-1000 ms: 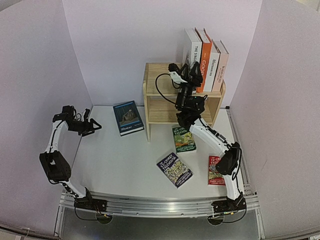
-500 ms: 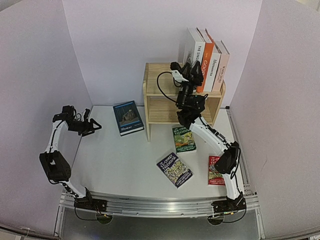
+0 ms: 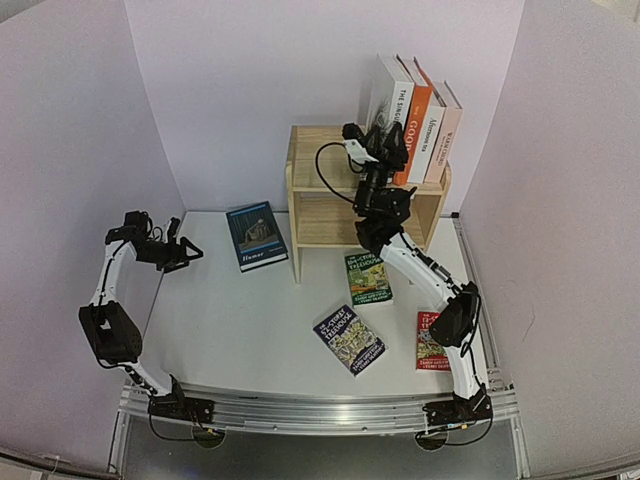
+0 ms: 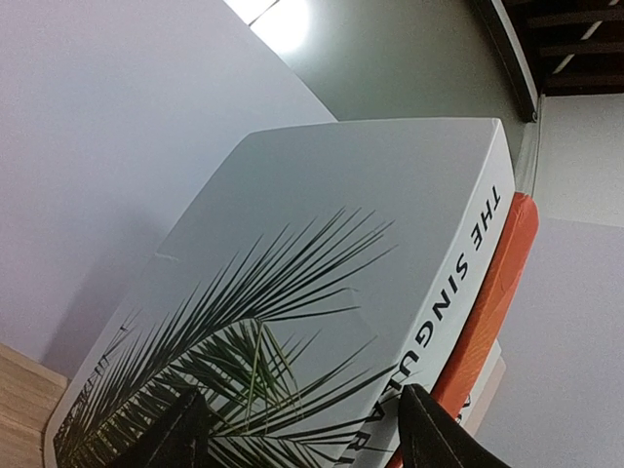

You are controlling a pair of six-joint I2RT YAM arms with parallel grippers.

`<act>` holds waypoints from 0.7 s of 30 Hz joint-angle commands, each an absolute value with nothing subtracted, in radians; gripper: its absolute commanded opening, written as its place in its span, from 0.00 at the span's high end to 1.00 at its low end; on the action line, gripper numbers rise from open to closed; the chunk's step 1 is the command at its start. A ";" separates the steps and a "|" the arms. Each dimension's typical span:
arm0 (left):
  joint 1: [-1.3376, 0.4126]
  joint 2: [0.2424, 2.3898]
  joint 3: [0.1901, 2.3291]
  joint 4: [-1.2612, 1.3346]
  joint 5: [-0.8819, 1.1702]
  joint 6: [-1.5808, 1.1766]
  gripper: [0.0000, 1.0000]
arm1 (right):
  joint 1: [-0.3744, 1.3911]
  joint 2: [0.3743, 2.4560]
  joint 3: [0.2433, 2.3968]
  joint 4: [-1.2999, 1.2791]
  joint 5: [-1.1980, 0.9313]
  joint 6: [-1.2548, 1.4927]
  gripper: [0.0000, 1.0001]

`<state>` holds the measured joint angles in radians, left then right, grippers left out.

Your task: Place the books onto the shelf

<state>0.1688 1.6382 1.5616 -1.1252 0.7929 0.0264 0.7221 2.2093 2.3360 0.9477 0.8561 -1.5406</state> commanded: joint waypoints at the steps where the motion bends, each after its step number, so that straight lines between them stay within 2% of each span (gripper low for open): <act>1: 0.165 1.644 1.571 -1.134 0.810 0.041 0.18 | 0.711 2.200 2.357 0.942 0.880 -1.534 0.33; 21: 0.164 1.644 1.565 -1.128 0.811 0.046 0.18 | 0.756 2.172 2.329 0.942 0.866 -1.557 0.25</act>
